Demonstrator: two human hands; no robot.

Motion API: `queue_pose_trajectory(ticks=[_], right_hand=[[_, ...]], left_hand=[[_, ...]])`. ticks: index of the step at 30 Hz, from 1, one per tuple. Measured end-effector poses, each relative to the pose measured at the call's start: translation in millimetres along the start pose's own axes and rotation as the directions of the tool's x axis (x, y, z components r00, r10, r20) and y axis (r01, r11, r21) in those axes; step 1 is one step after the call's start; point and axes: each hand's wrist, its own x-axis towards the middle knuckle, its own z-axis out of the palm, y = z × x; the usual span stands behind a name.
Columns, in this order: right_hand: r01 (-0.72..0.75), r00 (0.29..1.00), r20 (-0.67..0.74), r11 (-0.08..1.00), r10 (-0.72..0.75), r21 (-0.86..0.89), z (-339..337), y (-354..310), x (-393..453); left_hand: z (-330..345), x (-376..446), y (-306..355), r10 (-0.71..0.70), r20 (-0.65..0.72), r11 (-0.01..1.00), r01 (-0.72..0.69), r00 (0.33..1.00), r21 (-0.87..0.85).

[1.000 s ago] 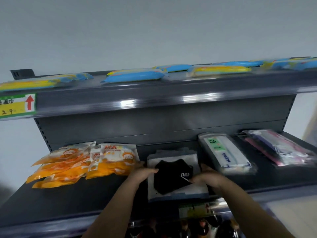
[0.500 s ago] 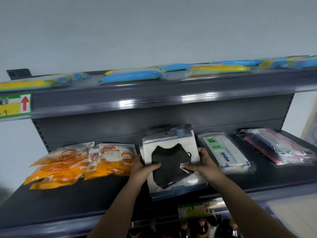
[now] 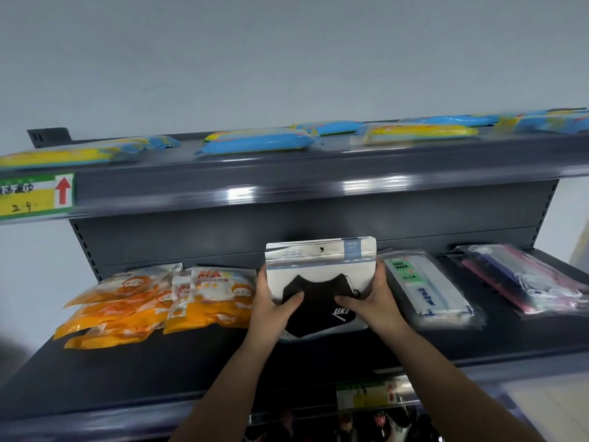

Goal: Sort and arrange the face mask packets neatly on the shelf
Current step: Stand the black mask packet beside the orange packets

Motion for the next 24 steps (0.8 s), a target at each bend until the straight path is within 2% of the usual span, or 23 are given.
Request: queue_pose_trajectory(ticks=[6,12,17,24], right_hand=[[-0.036,0.997,0.063,0.997,0.040,-0.065,-2.3,14.5,-7.5],[-0.011,1.000,-0.023,0.994,0.009,-0.110,-1.2,14.8,-3.1],[-0.074,0.996,0.042,0.987,0.081,-0.143,0.2,29.1,-8.3],[-0.099,0.994,0.024,0.981,0.105,-0.169,0.4,29.2,-4.0]], left_hand=[[2.2,-5.1,-13.4,0.008,0.009,1.000,-0.008,1.000,0.022],[8.2,4.5,-9.8,0.058,-0.034,0.998,-0.057,0.998,0.039],[11.3,2.0,-22.6,0.054,-0.049,0.997,-0.051,0.997,0.066],[8.2,3.9,-28.2,0.048,-0.062,0.996,-0.043,0.997,0.084]])
